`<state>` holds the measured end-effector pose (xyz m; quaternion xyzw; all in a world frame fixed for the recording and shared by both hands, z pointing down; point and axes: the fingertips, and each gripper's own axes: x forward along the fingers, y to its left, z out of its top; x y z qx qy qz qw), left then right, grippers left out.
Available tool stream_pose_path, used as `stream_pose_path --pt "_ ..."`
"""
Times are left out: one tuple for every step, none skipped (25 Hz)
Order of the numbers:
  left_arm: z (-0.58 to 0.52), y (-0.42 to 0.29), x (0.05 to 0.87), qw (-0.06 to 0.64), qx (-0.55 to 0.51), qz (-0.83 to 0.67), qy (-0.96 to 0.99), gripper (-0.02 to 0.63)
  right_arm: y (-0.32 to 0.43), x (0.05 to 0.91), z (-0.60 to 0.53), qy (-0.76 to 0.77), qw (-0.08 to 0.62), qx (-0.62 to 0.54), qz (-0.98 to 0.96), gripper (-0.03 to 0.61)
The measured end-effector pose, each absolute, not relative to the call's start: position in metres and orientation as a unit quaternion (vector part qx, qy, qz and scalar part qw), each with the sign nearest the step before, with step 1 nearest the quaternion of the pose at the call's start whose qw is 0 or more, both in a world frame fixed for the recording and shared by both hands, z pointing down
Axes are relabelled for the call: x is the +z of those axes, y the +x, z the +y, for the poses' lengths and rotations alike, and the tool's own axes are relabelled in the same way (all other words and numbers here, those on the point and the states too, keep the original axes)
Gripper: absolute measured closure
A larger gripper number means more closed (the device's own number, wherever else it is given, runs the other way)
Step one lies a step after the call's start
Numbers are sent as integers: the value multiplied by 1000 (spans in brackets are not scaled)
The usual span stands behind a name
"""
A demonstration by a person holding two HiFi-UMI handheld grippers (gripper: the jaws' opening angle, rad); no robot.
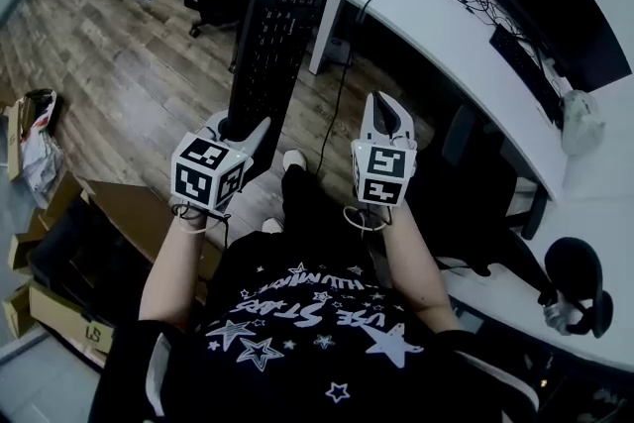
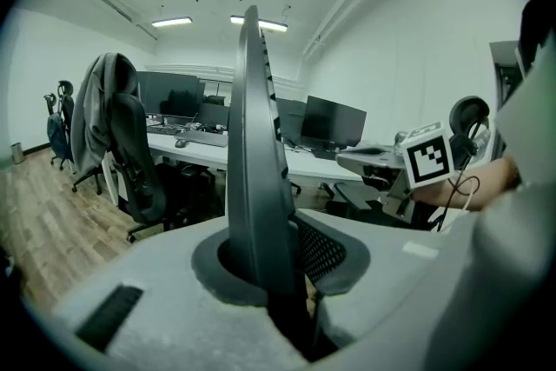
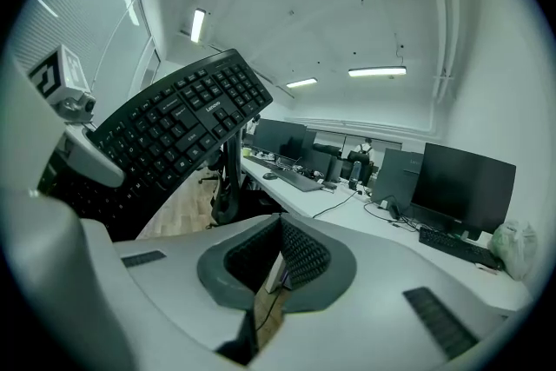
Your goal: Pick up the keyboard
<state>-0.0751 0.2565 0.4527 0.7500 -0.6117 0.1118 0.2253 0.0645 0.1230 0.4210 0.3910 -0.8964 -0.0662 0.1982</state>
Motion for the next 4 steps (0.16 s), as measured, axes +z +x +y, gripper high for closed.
stream_pose_path --pt "263 -74 455 227 109 -613 749 523 65 422 129 389 199 -66 -897 572" --pt "270 -73 457 228 106 -614 748 523 65 423 135 387 200 -67 -898 571" --pt "277 -72 459 230 104 -614 748 523 65 424 141 385 200 -67 -899 571" --pt "284 -72 461 232 102 -614 747 523 65 424 147 383 200 -68 -899 571"
